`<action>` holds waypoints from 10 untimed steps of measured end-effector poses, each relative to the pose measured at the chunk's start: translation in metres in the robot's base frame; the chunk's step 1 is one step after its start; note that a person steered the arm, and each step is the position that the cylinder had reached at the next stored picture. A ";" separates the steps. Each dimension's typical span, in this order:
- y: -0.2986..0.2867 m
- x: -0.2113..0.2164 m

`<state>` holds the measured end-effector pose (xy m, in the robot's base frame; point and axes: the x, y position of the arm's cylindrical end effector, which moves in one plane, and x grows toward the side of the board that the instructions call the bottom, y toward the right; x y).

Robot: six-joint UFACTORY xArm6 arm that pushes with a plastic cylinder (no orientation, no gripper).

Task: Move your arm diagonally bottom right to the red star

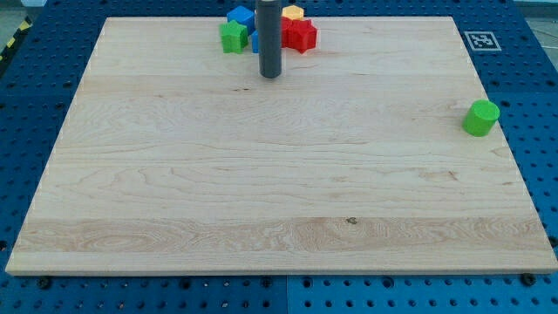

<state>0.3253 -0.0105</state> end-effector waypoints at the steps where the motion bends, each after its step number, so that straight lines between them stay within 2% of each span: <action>1: 0.025 0.000; 5: 0.118 0.000; 8: 0.181 -0.021; 10: 0.185 -0.024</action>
